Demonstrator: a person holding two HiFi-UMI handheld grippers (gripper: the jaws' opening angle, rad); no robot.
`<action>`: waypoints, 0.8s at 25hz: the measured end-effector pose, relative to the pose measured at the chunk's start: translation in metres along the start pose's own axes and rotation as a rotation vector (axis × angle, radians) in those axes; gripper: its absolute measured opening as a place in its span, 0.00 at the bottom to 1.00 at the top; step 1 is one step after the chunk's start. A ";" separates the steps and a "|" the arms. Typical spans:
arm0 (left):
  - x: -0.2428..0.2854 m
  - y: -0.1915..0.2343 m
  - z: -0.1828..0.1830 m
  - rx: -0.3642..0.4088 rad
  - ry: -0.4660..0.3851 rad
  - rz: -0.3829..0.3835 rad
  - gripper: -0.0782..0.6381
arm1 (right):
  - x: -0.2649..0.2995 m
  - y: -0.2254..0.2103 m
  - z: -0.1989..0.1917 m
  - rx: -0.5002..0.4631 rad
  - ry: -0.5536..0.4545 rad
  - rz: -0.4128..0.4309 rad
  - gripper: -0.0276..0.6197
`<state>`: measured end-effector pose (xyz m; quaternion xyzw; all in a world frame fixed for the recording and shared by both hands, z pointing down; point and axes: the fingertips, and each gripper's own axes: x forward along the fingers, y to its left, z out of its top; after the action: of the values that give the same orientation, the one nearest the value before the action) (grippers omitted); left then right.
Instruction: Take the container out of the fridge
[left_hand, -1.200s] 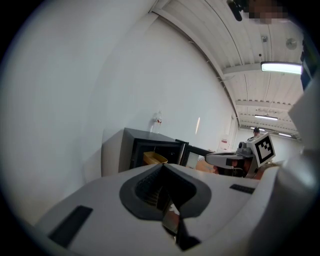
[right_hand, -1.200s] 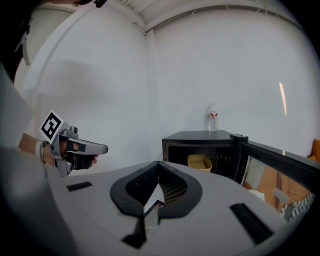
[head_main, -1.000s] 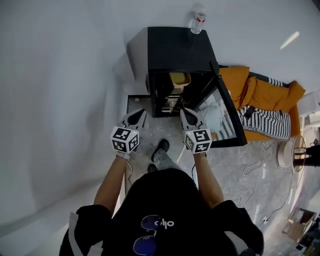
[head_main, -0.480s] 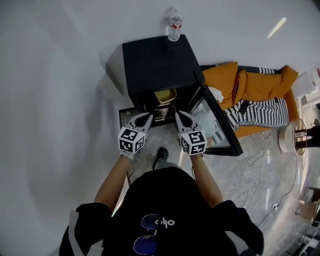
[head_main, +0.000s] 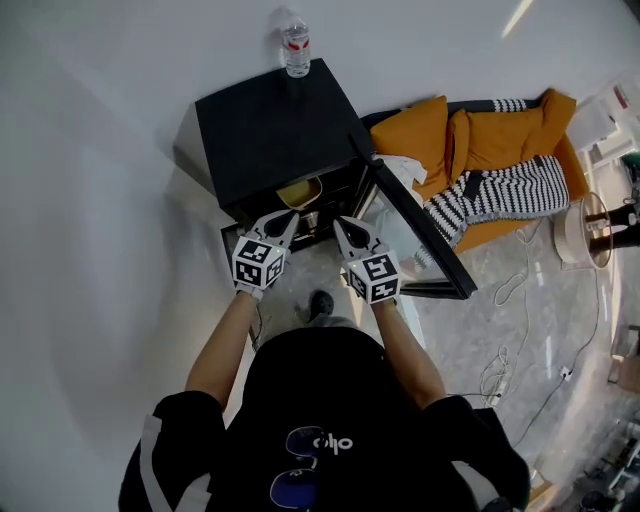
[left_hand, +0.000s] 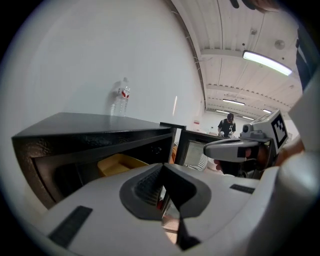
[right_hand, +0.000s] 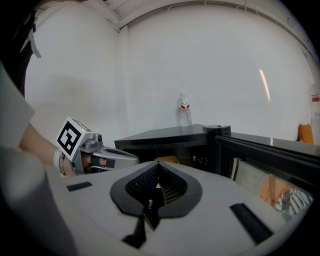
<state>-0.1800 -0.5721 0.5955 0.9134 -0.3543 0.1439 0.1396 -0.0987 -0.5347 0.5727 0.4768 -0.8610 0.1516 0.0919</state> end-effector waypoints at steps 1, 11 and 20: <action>0.004 0.000 -0.003 0.001 0.007 -0.002 0.11 | 0.001 0.000 -0.003 0.005 0.002 -0.001 0.05; 0.035 0.006 -0.026 0.024 0.062 -0.028 0.11 | 0.017 -0.016 -0.037 0.045 0.041 -0.039 0.05; 0.052 0.021 -0.034 0.102 0.094 -0.030 0.11 | 0.031 -0.022 -0.047 0.060 0.076 -0.074 0.05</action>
<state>-0.1633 -0.6069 0.6490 0.9168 -0.3256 0.2024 0.1117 -0.0952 -0.5538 0.6297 0.5050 -0.8336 0.1918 0.1156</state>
